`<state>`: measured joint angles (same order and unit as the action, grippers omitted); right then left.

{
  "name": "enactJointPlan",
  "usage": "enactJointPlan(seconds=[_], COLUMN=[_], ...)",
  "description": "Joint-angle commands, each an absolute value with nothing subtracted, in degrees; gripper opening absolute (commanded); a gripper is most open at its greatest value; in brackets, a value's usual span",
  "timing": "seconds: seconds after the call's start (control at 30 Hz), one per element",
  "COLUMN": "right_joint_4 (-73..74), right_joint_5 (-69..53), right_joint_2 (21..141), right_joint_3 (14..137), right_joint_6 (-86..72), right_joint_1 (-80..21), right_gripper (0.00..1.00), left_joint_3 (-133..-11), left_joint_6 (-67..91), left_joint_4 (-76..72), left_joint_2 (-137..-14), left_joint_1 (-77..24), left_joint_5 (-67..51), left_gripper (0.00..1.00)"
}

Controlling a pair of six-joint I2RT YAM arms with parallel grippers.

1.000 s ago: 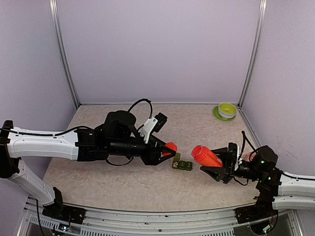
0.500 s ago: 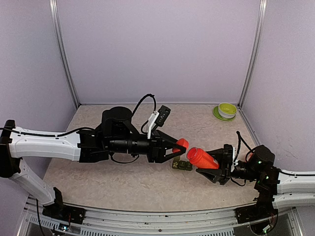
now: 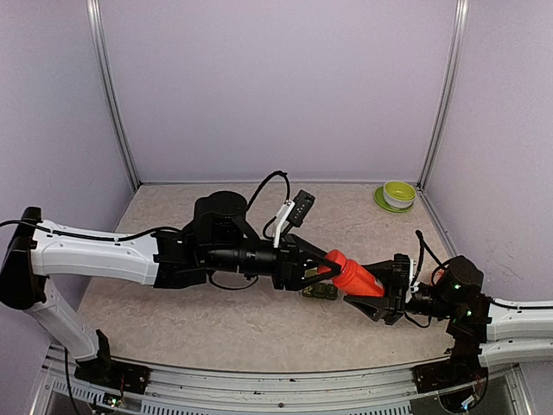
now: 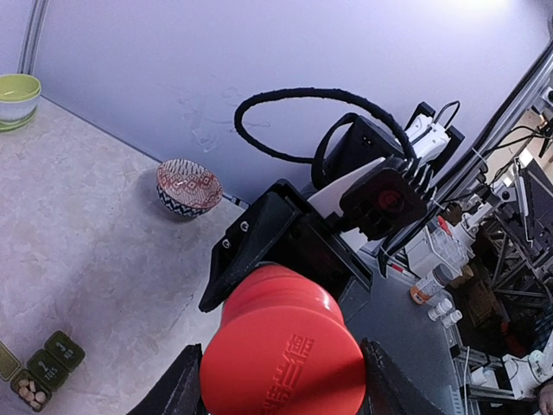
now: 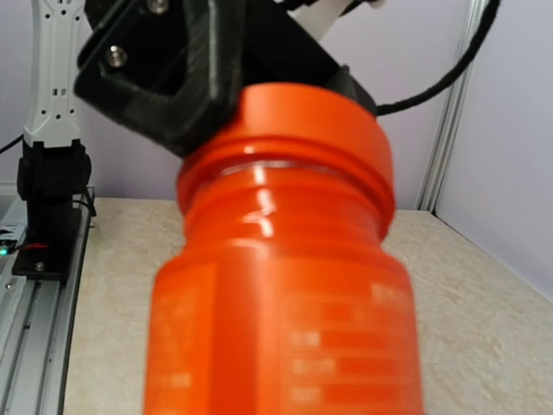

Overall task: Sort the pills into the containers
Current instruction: Screw the lid of the pill bottle onto the pill bottle.

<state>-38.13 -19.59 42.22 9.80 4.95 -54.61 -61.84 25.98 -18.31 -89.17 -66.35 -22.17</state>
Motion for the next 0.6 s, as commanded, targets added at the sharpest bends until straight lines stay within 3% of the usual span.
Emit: enactJointPlan(seconds=[0.0, 0.57], right_joint_4=[-40.89, -35.72], right_joint_5=[-18.50, -9.64], right_joint_2=[41.49, 41.50], right_joint_3=[11.25, 13.43], right_joint_6=[5.53, 8.47], right_joint_1=[-55.21, -56.01], right_gripper=[0.20, 0.20], left_joint_3=[-64.26, -64.90], left_joint_6=[27.16, 35.67], left_joint_4=[-20.36, -19.36], left_joint_2=[-90.89, -94.63], left_joint_1=[-67.05, -67.85], left_joint_5=[-23.26, -17.15], left_gripper=[0.47, 0.47])
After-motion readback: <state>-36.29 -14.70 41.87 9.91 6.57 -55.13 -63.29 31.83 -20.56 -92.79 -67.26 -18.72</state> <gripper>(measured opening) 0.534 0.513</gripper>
